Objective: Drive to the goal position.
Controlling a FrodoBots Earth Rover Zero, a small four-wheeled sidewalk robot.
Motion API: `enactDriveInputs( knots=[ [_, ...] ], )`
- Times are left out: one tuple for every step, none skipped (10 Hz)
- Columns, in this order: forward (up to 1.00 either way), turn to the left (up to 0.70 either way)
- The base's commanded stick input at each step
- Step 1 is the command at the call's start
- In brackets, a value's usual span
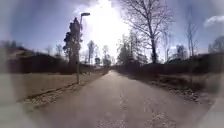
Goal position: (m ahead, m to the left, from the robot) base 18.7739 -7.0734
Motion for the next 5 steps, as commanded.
enactDriveInputs(
  knots=[
    [1.0,0.0],
    [1.0,0.27],
    [1.0,0.27],
    [1.0,0.19],
    [1.0,0.0]
  ],
)
